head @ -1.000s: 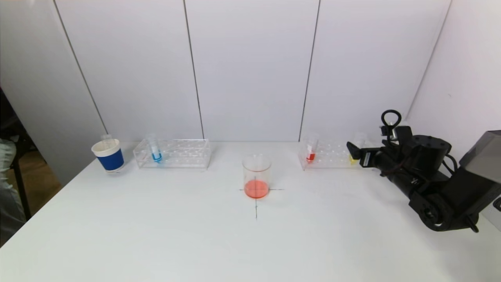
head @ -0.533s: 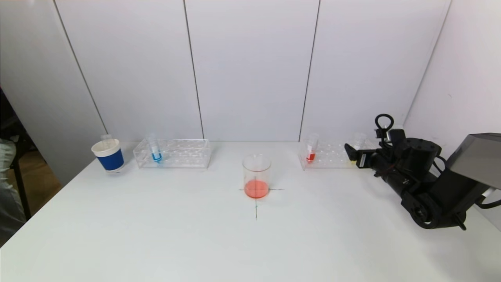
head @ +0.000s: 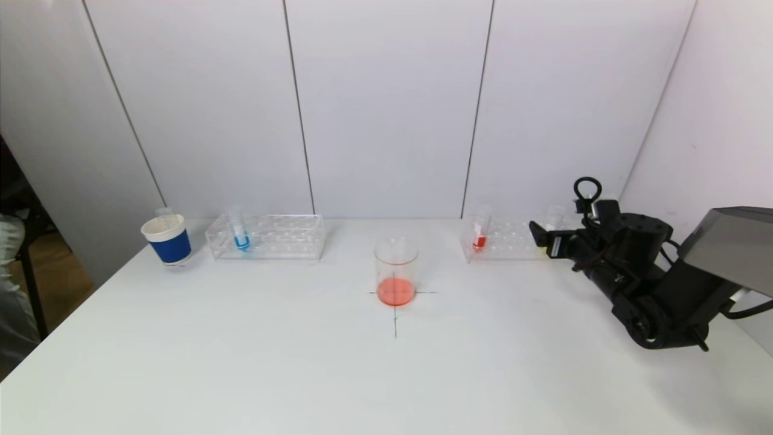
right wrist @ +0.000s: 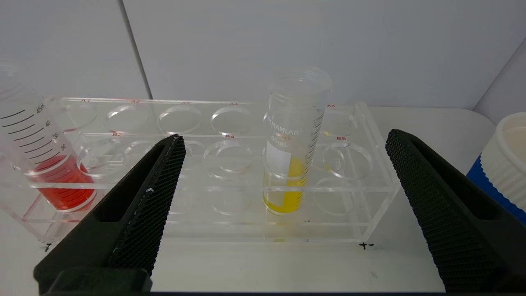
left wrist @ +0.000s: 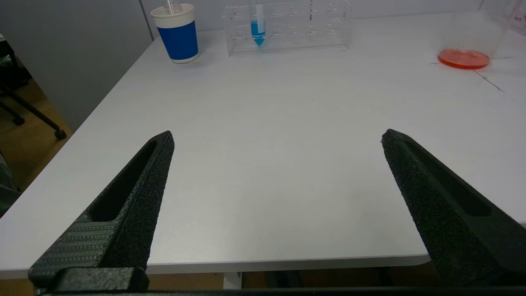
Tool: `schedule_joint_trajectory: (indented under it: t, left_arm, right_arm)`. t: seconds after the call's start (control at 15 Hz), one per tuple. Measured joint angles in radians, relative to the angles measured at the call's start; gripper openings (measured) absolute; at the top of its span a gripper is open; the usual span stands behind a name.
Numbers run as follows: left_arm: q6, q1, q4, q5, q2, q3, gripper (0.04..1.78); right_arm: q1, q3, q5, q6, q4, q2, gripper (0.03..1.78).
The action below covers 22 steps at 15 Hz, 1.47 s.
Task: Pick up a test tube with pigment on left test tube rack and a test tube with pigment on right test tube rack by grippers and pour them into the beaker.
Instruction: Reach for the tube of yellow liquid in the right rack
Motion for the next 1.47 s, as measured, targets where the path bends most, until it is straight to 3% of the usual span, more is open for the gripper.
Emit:
schedule_joint_trajectory:
  t: [1.47]
  left_arm:
    - [0.0, 0.0, 0.0, 0.0, 0.001, 0.0, 1.76]
  right_arm:
    - [-0.006, -0.179, -0.006, -0.005, 0.061, 0.082, 1.77]
